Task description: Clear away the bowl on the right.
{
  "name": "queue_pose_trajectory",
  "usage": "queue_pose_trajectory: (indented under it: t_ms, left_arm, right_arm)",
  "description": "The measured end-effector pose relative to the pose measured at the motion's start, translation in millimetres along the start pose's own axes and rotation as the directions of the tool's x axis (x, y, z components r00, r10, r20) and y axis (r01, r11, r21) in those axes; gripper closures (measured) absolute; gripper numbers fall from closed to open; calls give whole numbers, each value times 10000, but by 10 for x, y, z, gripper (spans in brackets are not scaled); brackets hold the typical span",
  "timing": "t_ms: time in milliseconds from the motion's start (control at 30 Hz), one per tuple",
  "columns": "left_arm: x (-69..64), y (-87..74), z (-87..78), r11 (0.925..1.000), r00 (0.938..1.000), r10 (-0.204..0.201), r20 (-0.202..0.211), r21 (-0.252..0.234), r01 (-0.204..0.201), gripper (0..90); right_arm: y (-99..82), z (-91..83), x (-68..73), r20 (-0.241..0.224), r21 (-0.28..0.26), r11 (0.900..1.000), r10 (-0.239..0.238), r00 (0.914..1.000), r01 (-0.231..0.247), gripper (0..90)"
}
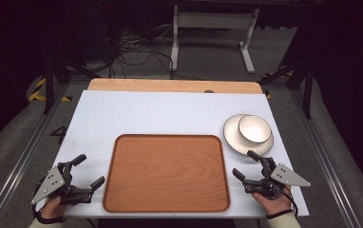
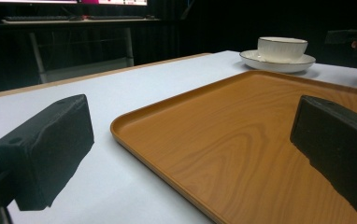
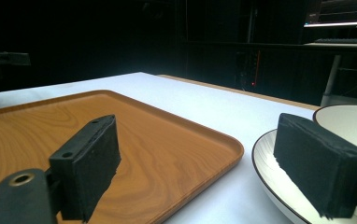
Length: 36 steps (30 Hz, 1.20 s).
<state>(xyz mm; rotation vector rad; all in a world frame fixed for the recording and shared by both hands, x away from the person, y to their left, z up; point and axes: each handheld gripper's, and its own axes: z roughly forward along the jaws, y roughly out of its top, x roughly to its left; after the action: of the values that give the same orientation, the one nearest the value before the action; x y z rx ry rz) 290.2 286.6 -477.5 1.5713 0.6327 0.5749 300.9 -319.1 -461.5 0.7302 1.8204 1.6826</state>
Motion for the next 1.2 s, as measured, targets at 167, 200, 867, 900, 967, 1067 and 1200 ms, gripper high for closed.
queue_pose_trajectory:
  t_ms: [167, 200, 867, 900, 967, 1067, 1200]
  left_arm:
    - [8, 4, 4, 10000, 10000, -24, 17, 58, 24, 3]
    - [8, 4, 4, 10000, 10000, -24, 17, 58, 24, 3]
    - [25, 16, 32, 9993, 9997, -223, 97, 303, 220, 3]
    - [30, 20, 31, 9991, 9997, -191, 145, 385, 186, 3]
    - [30, 21, 33, 9989, 9997, -194, 158, 426, 187, 3]
    - [35, 19, 36, 9989, 9995, -265, 141, 381, 260, 3]
    - [31, 19, 39, 9988, 9995, -280, 142, 403, 274, 3]
  right_arm:
    - [0, 2, 0, -68, 44, 10000, -32, 10000, 32, 161]
    - [0, 2, 0, -68, 44, 10000, -32, 10000, 32, 161]
    - [4, -1, -5, -188, 0, 10000, -31, 9998, 31, 310]
    - [5, -1, -9, -178, 13, 10000, -14, 9998, 14, 315]
    - [9, 6, -20, -87, -31, 10000, 82, 9999, -82, 320]
    - [49, 5, -34, 20, -148, 9998, 119, 9999, -119, 322]
    - [137, 5, -33, 17, -145, 9998, 159, 9999, -159, 321]
